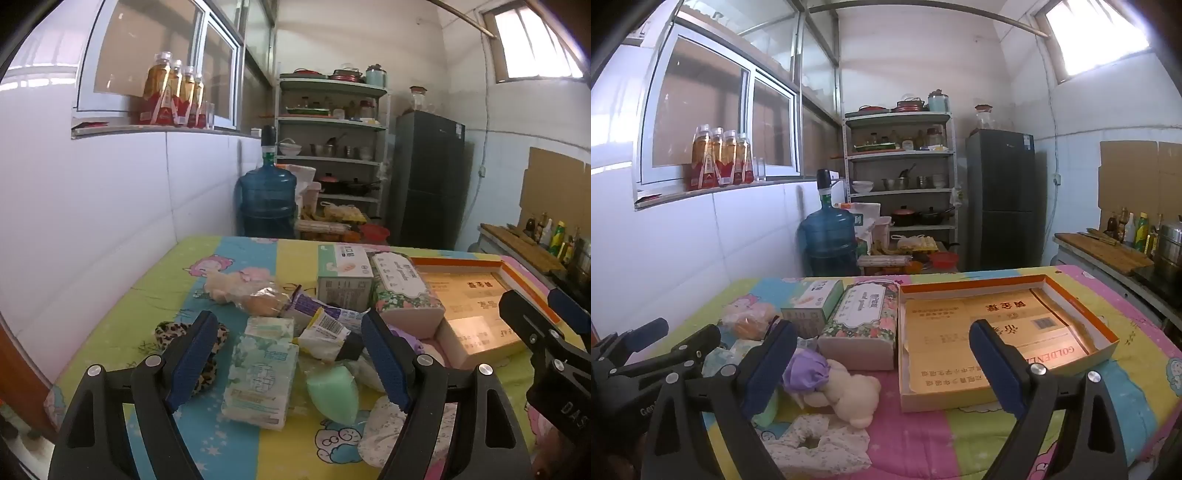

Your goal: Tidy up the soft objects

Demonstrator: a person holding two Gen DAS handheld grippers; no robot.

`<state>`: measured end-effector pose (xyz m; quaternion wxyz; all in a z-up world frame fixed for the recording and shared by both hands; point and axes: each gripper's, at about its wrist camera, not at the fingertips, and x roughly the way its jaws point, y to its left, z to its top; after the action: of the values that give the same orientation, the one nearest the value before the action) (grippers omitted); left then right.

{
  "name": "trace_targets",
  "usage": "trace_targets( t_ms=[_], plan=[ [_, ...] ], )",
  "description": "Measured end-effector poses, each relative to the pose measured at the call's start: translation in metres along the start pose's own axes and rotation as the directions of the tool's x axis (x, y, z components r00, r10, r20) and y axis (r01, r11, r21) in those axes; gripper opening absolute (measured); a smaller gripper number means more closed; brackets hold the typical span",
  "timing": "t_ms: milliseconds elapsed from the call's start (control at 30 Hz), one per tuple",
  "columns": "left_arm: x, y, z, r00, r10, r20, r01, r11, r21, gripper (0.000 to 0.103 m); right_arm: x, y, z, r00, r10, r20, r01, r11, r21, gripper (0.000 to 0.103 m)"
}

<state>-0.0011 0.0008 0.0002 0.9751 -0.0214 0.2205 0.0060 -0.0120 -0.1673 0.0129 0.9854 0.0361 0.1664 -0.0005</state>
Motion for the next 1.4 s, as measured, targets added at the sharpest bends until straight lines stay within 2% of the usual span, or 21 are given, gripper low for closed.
trace_targets(
  t_ms=[100,300,400,1400],
  plan=[
    [-0.002,0.001,0.0,1.0,0.018,0.004,-0.018,1.0,-0.006,0.081,0.0,-0.001,0.0,1.0,0.006,0.011,-0.006,1.0,0.009,0.095],
    [0.003,-0.024,-0.005,0.999,0.053,0.002,-0.053,0.999,0.013,0.081,0.001,-0.001,0.0,1.0,0.006,0.01,-0.006,1.0,0.008,0.095],
    [0.004,-0.005,0.0,1.0,0.027,-0.006,-0.027,1.0,0.014,0.081,0.001,-0.002,0.001,1.0,0.009,0.005,-0.009,1.0,0.01,0.095],
    [0.008,-0.001,-0.002,0.998,0.044,-0.033,-0.043,0.999,0.019,0.081,0.008,0.005,-0.006,0.998,0.049,-0.035,-0.048,0.999,0.016,0.095]
  ],
)
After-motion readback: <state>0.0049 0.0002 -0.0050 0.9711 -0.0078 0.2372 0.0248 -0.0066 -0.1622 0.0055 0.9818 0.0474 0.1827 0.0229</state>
